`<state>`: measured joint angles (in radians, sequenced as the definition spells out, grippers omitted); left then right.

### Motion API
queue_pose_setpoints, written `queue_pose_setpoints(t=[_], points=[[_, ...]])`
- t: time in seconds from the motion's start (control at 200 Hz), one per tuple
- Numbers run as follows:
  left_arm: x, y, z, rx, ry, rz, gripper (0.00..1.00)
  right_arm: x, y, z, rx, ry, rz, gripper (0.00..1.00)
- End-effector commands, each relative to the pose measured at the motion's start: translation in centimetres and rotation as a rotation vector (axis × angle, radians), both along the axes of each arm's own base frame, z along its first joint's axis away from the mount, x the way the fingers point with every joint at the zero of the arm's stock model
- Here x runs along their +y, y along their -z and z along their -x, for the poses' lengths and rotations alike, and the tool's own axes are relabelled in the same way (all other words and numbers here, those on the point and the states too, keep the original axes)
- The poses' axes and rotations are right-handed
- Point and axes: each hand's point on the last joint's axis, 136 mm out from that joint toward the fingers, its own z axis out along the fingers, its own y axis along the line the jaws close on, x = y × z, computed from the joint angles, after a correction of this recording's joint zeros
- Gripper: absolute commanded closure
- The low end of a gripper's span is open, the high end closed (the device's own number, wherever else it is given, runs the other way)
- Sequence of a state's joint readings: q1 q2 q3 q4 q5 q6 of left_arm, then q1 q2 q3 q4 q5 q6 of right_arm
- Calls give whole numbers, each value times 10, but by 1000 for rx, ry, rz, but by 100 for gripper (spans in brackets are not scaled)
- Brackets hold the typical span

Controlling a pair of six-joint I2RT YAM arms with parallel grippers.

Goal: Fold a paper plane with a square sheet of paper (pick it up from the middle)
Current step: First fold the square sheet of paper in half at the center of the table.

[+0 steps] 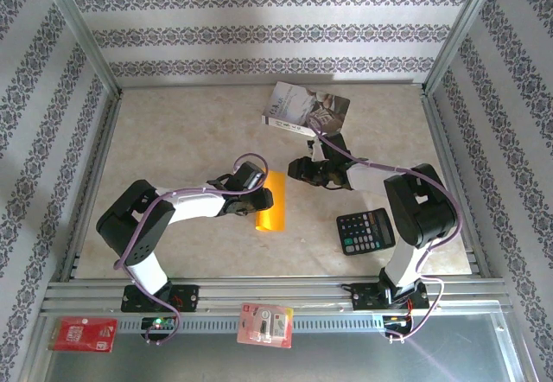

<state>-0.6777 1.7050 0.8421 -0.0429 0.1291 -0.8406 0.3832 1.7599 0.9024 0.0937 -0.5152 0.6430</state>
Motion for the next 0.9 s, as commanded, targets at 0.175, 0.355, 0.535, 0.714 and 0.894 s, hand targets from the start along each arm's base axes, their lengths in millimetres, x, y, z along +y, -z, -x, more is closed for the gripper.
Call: queue_pose_setpoints(t=[0.175, 0.355, 0.535, 0.714, 0.894], points=[[25, 35, 12, 58, -49, -143, 60, -17, -1, -2, -20, 20, 35, 57], [23, 35, 12, 62, -31, -151, 59, -20, 1, -2, -14, 24, 36, 57], [23, 39, 13, 67, -28, -161, 59, -22, 0, -3, -15, 30, 35, 56], [21, 42, 14, 74, -18, -164, 59, -23, -2, -3, -18, 31, 35, 56], [21, 44, 15, 81, -9, -173, 59, -25, -1, -2, -17, 34, 38, 56]])
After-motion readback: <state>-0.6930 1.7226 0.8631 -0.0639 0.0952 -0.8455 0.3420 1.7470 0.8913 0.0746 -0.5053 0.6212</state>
